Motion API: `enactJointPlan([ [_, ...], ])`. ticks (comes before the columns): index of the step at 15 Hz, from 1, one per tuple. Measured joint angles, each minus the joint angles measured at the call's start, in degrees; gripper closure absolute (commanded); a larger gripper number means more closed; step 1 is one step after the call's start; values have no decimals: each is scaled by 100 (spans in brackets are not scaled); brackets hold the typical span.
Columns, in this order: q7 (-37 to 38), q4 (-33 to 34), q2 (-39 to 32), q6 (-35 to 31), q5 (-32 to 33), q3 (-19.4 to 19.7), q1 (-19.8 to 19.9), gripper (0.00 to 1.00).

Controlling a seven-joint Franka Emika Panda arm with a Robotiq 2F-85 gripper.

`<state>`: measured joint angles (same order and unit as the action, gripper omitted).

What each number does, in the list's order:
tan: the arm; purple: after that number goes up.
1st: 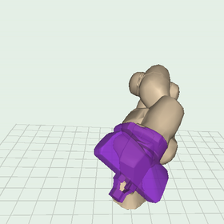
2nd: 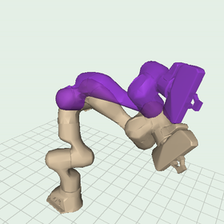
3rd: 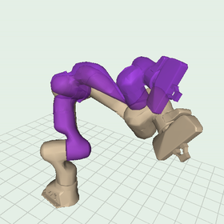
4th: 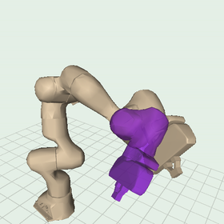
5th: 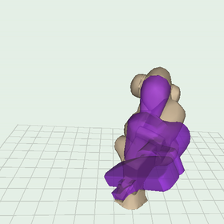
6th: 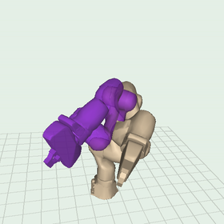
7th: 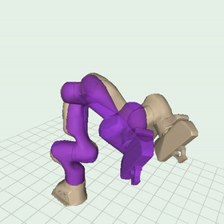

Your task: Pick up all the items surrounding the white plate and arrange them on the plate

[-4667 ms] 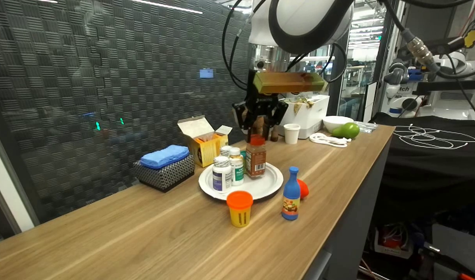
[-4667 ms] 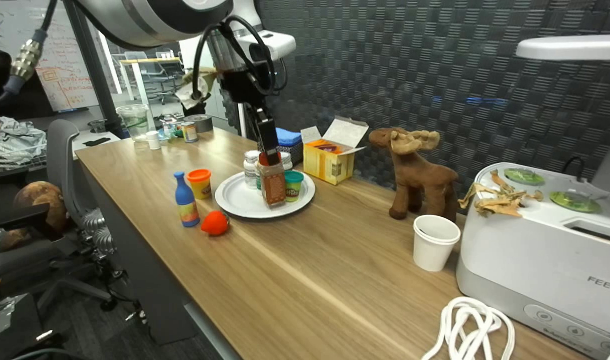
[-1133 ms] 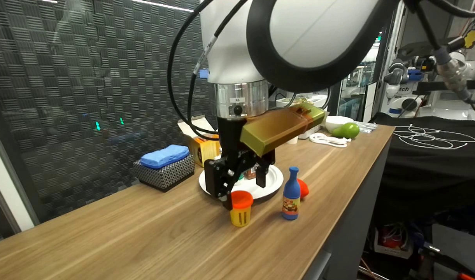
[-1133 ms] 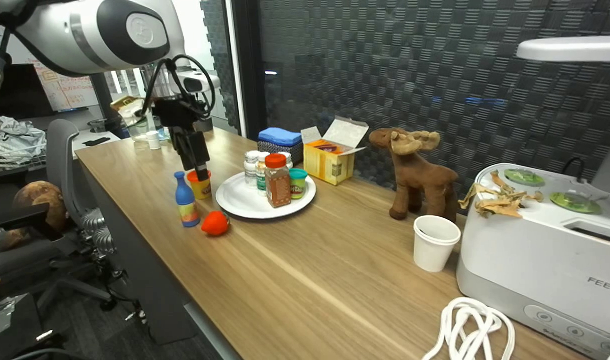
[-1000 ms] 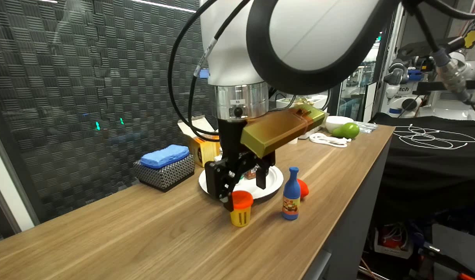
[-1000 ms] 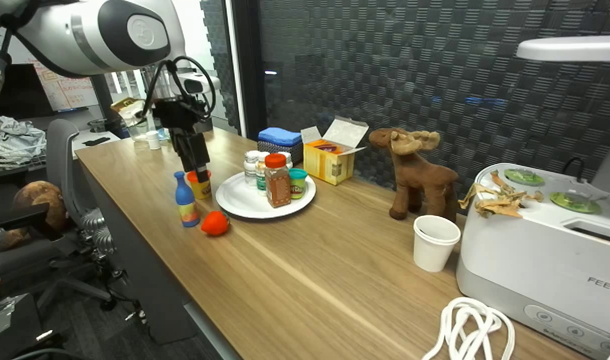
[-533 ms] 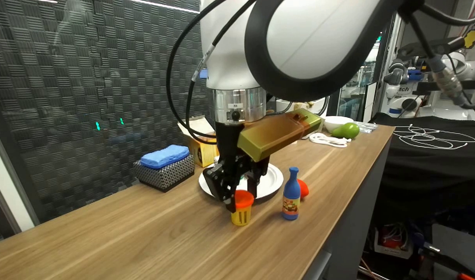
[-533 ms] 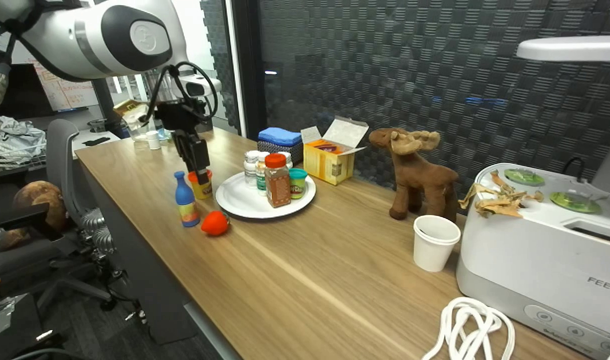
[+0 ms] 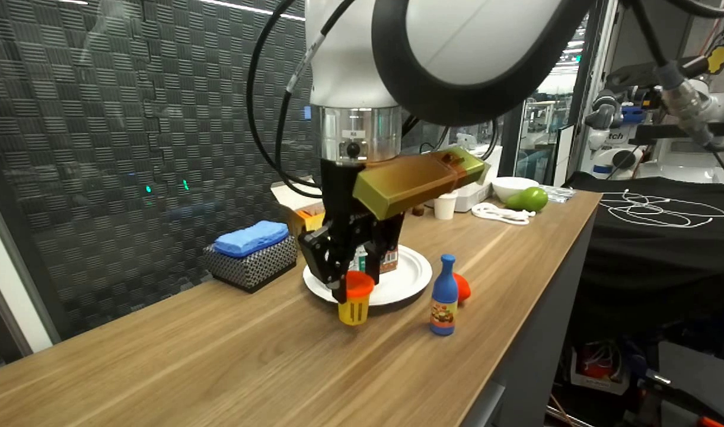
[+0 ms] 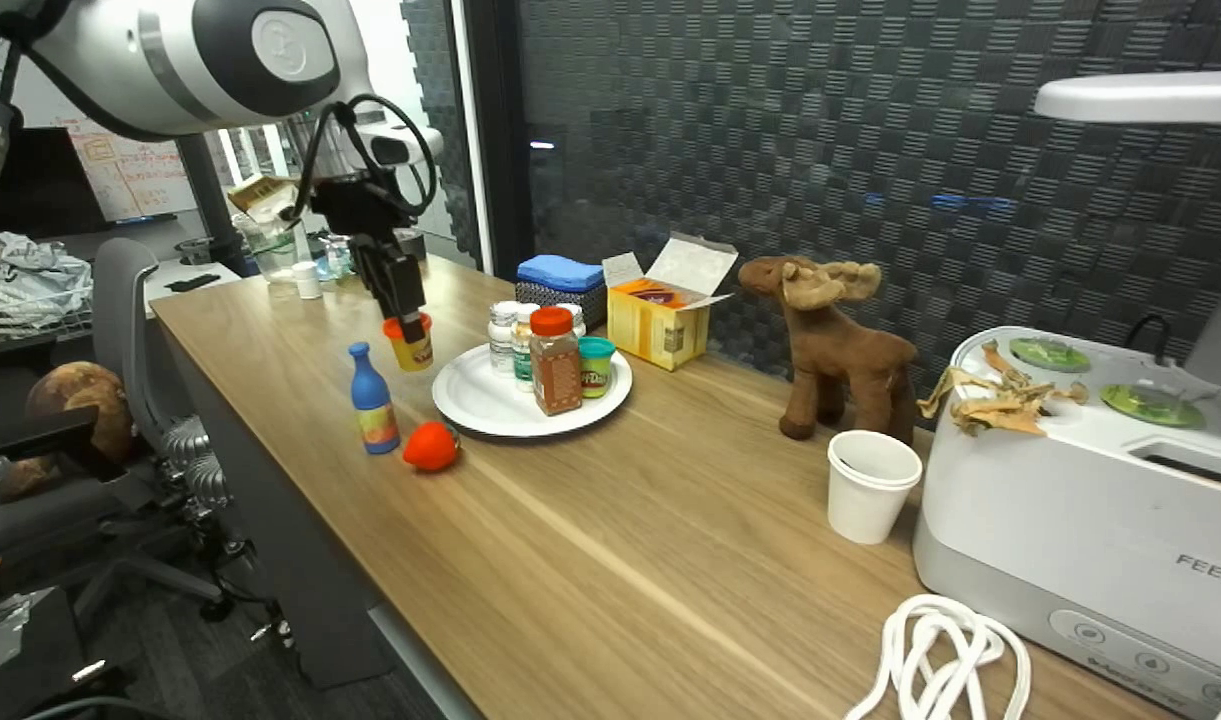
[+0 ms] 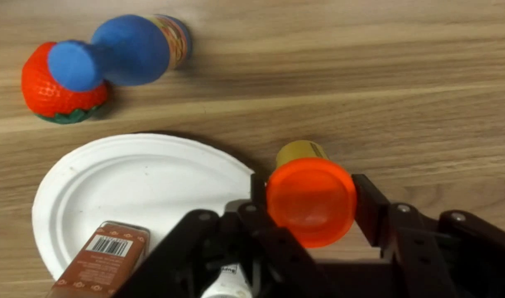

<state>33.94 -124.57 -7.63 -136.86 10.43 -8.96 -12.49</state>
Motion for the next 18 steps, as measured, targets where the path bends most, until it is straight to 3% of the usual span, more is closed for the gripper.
enactJointPlan([
  [6,107,-1,254,33,271,156,46,71],
  [18,460,-5,-55,32,868,387,103,71],
])
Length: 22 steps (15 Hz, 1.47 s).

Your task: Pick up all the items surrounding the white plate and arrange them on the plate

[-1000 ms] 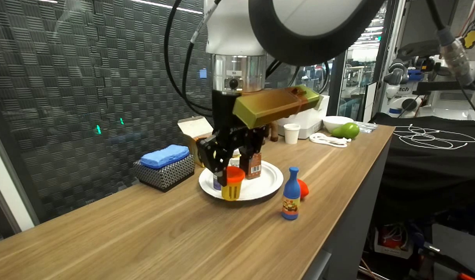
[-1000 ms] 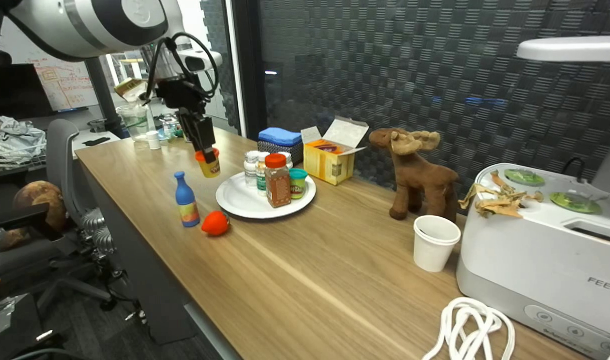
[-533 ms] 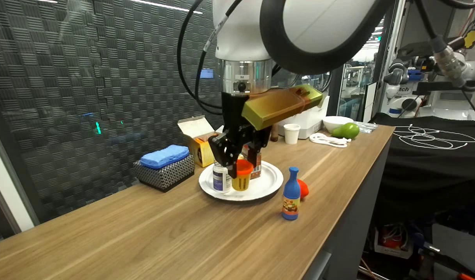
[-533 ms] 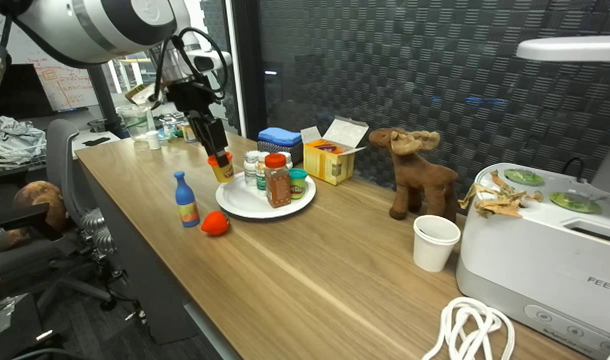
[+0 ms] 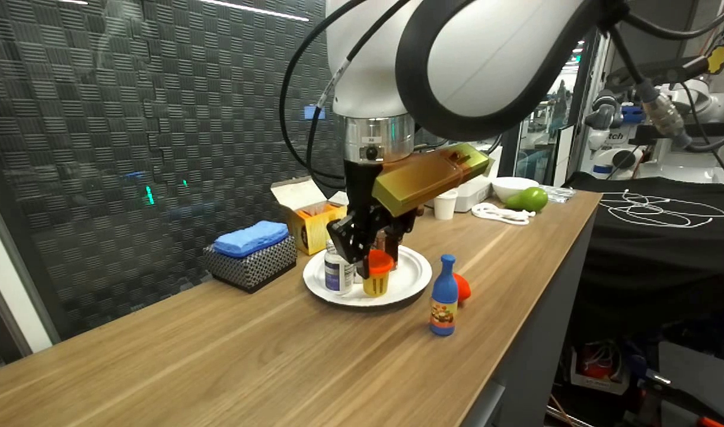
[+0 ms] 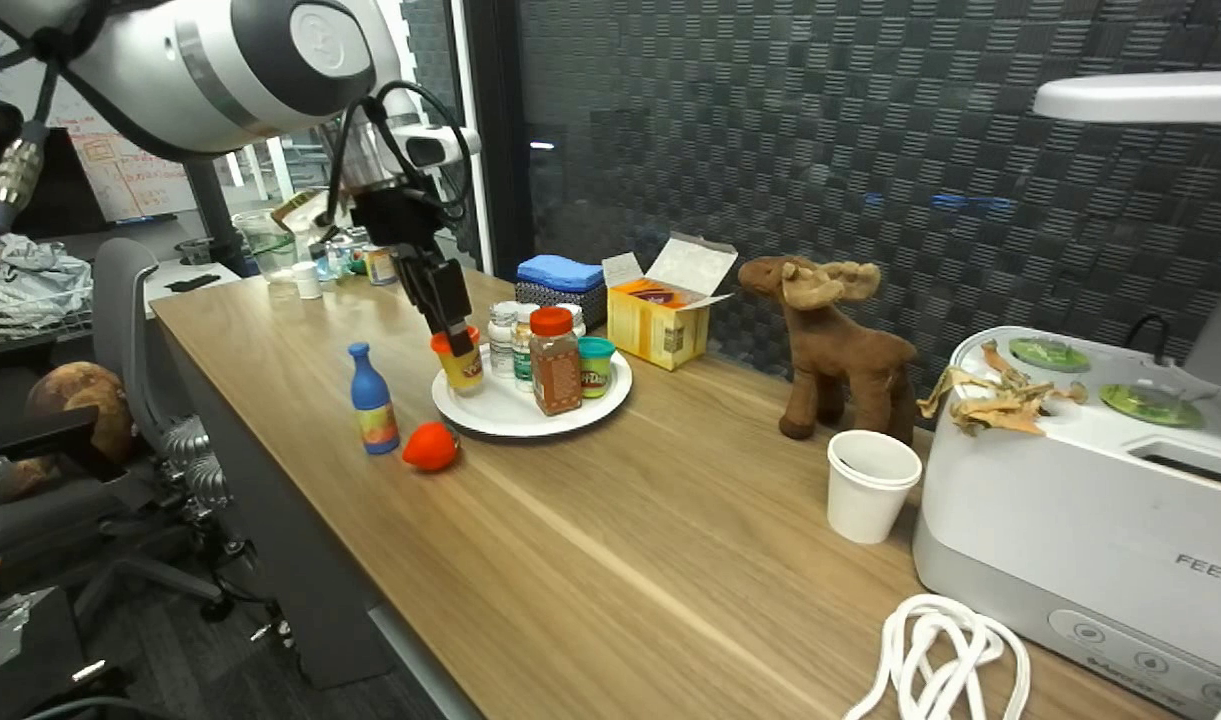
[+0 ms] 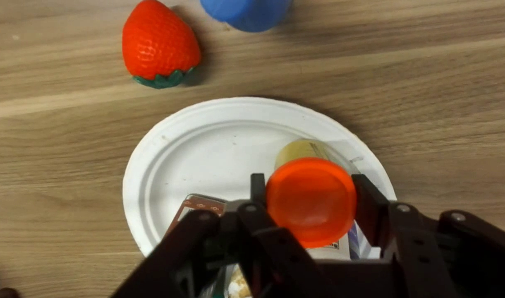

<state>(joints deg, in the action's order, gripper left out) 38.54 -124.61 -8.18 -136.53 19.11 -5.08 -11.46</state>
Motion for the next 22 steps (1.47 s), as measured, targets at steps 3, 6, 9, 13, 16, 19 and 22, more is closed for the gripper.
enactJointPlan([
  [3,35,18,-40,-4,0,21,0,71],
  [6,72,48,-92,-8,0,32,0,71],
  [9,72,79,-134,-10,0,32,0,71],
  [13,73,112,-185,-14,-1,32,-1,71],
  [16,78,120,-204,-14,-1,32,-1,14],
  [19,79,130,-203,-14,-1,32,-8,0],
  [22,121,152,-167,18,5,32,-17,0],
])
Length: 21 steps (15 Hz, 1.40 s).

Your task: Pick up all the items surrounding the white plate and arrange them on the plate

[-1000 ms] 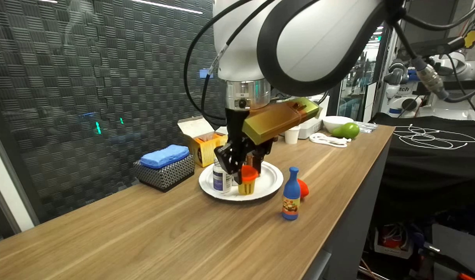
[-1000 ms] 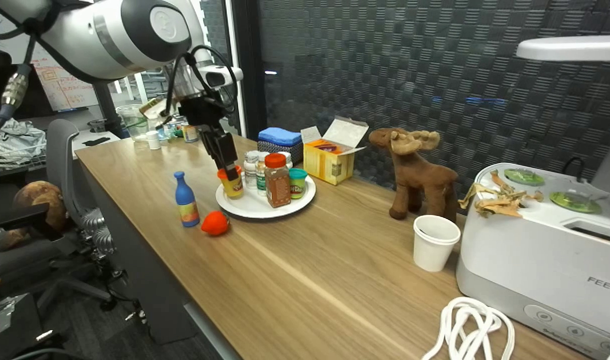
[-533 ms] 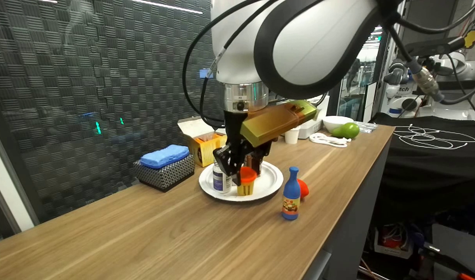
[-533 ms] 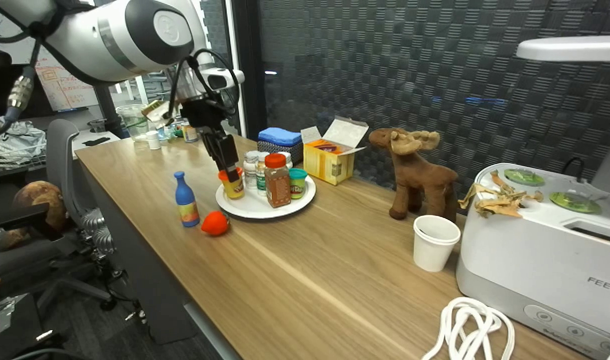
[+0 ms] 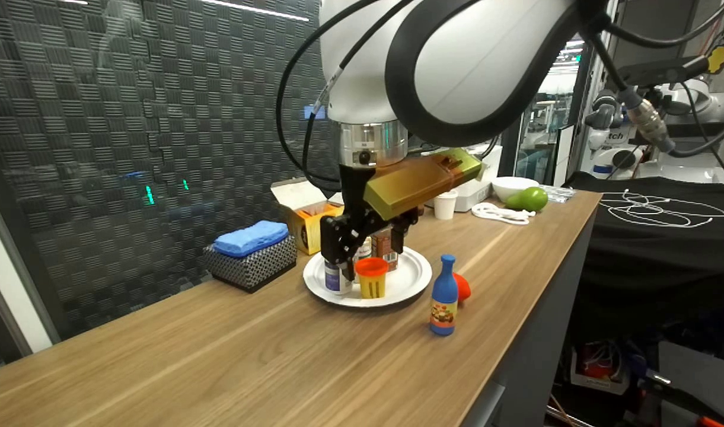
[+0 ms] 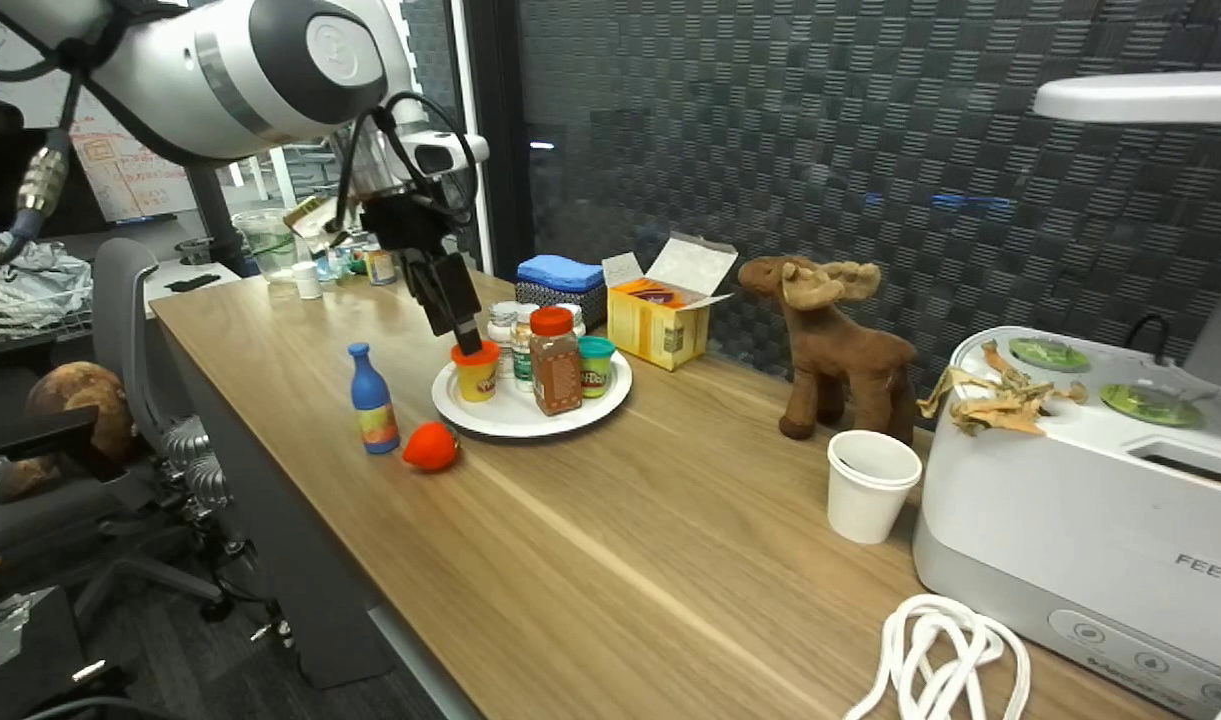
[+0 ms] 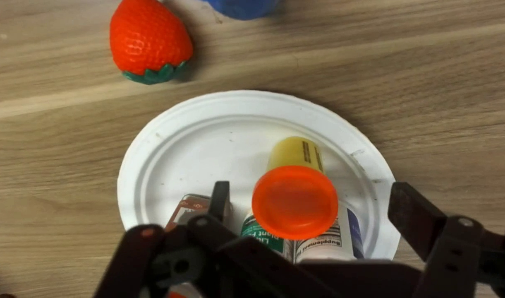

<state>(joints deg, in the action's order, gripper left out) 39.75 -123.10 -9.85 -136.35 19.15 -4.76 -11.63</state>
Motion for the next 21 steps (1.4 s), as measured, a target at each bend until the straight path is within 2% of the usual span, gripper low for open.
enactJointPlan([
  [5,411,-105,442,178,284,4,-18,0],
  [10,917,-713,1195,481,300,9,179,0],
  [15,1001,-1361,1755,529,-278,7,447,0],
  [19,1002,-1685,1856,266,-853,8,627,0],
  [21,1002,-1834,1853,66,-945,8,706,0],
])
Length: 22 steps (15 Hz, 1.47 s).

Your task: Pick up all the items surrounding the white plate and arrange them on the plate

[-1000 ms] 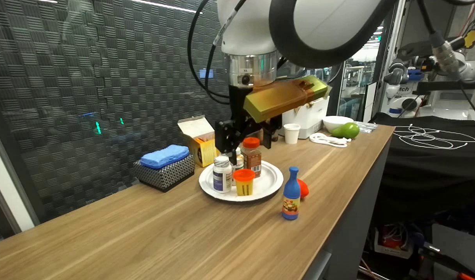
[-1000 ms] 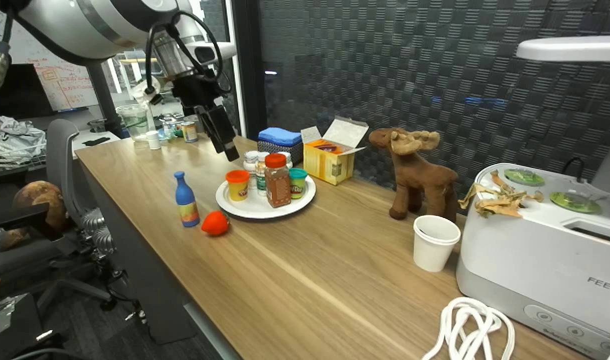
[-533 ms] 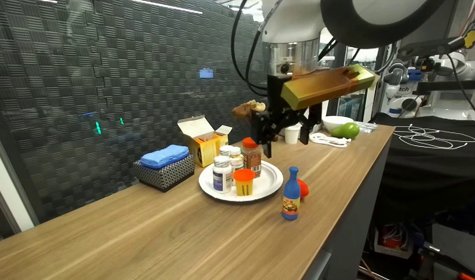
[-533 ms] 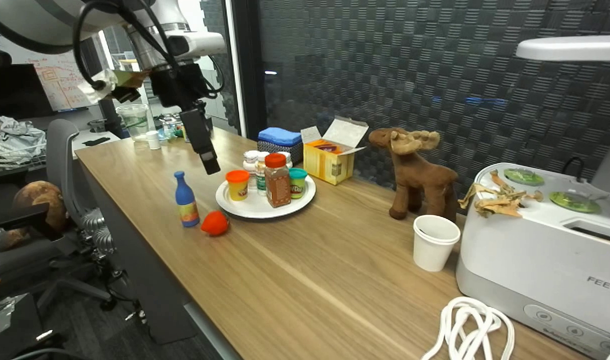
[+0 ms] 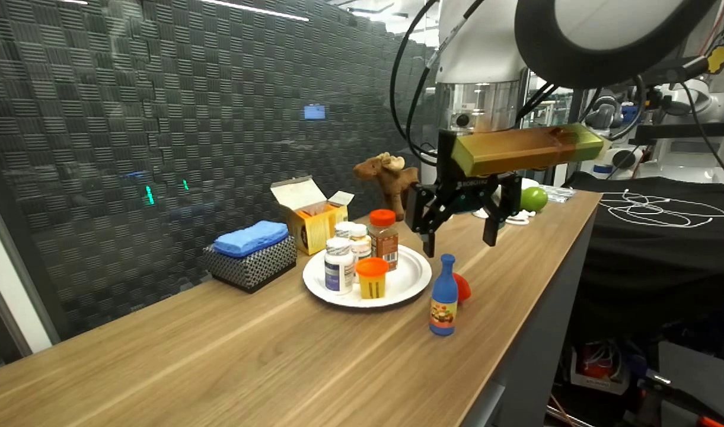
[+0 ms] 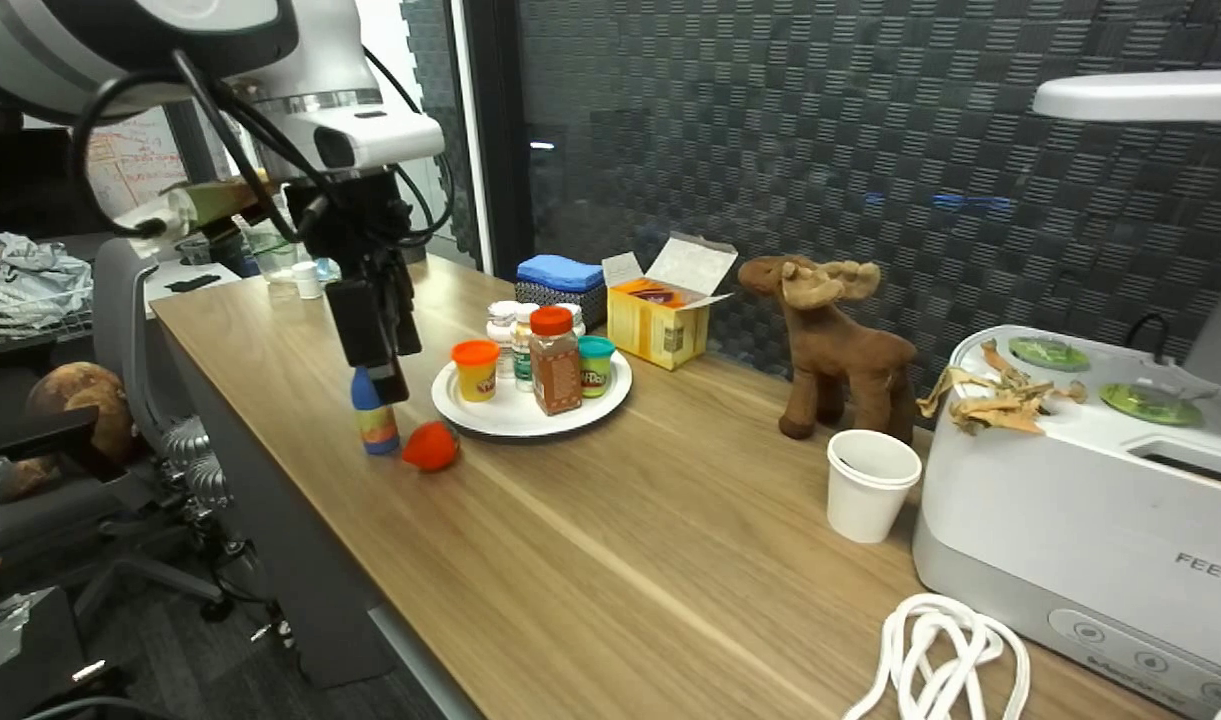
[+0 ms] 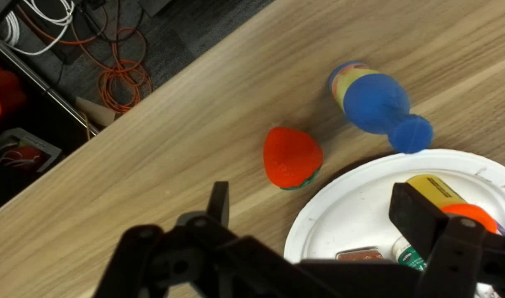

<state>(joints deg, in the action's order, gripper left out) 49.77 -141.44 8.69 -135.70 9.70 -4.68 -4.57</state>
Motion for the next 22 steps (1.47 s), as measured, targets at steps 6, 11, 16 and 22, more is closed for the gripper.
enactJointPlan([
  [6,-23,-299,-74,-471,0,-16,101,0],
  [11,-200,-391,-287,-834,-3,-75,90,0],
  [16,-383,-392,-433,-932,-3,-47,108,25],
  [22,-648,-392,-516,-983,-250,33,146,65],
])
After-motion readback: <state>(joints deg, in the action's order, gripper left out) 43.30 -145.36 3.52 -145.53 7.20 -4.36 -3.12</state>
